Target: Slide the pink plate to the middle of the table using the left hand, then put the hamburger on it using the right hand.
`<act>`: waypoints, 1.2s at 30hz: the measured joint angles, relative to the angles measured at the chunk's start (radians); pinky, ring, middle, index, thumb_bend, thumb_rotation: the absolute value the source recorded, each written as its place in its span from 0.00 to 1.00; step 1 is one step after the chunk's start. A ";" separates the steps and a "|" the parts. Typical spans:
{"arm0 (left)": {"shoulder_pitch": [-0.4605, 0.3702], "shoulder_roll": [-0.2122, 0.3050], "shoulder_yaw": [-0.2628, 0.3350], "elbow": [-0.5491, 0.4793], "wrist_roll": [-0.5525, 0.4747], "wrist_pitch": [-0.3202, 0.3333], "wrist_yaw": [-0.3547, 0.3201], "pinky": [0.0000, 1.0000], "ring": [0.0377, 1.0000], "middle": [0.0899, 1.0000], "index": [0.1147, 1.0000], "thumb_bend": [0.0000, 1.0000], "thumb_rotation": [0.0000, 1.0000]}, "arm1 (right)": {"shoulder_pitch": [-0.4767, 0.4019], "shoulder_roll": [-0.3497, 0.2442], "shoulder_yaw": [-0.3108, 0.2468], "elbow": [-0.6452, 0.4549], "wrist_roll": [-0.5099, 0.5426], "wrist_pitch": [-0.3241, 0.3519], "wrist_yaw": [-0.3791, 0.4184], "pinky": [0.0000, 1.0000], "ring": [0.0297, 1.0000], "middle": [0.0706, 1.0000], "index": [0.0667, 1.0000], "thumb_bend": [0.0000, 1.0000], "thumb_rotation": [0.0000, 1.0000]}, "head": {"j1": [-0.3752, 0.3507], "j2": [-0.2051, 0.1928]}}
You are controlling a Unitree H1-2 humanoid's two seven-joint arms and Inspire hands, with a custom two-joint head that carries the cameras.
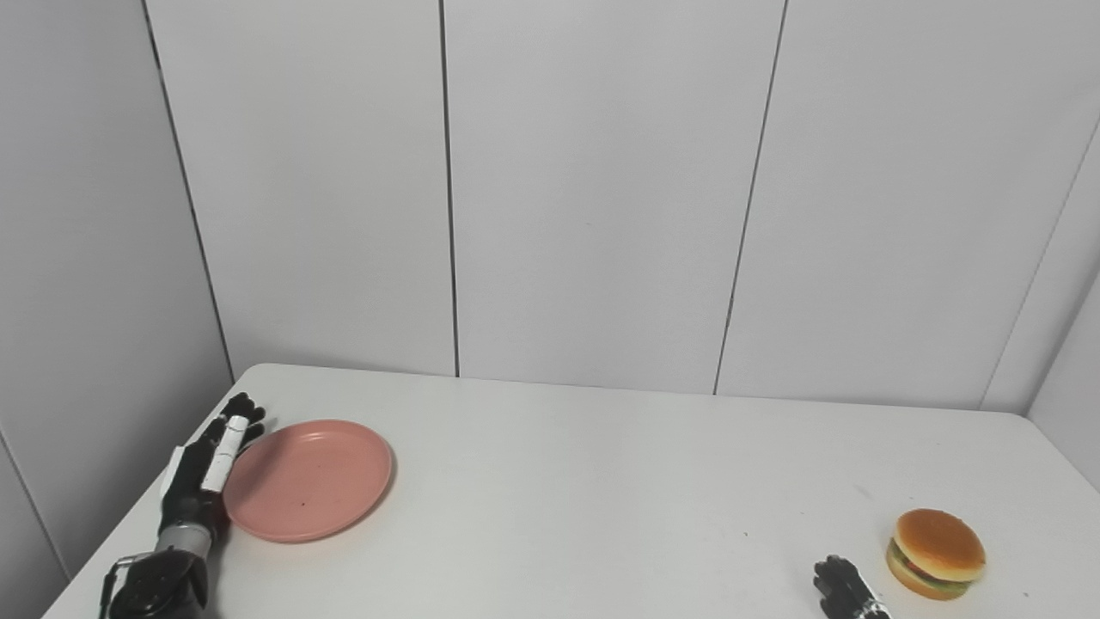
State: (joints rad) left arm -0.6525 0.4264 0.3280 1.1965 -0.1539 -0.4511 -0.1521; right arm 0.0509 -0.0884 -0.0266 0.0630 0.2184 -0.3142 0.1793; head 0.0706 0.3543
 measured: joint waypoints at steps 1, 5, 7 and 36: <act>0.000 -0.001 -0.002 0.000 0.000 0.000 0.000 0.84 0.86 0.83 0.85 0.87 0.82 | 0.000 0.000 0.000 0.000 0.000 0.000 0.000 0.97 0.93 0.89 0.88 0.83 0.90 | 0.000 0.000; -0.001 -0.010 -0.009 -0.007 0.000 -0.001 0.000 0.84 0.86 0.83 0.86 0.89 0.82 | 0.001 0.000 0.000 -0.001 -0.002 0.000 -0.004 0.98 0.93 0.89 0.88 0.83 0.90 | -0.002 0.002; -0.001 -0.016 -0.011 -0.010 0.000 -0.002 0.000 0.83 0.86 0.83 0.85 0.89 0.82 | 0.001 0.000 0.000 -0.002 -0.002 0.000 -0.004 0.98 0.93 0.89 0.88 0.83 0.90 | -0.003 0.003; -0.001 -0.171 -0.070 -0.143 0.000 0.000 -0.034 0.81 0.84 0.81 0.82 0.96 0.81 | 0.005 0.002 0.013 -0.028 -0.024 0.045 -0.027 0.97 0.93 0.89 0.87 0.81 0.88 | -0.061 0.034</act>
State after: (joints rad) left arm -0.6531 0.2558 0.2583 1.0539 -0.1540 -0.4515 -0.1857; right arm 0.0557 -0.0860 -0.0133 0.0350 0.1946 -0.2694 0.1526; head 0.0092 0.3881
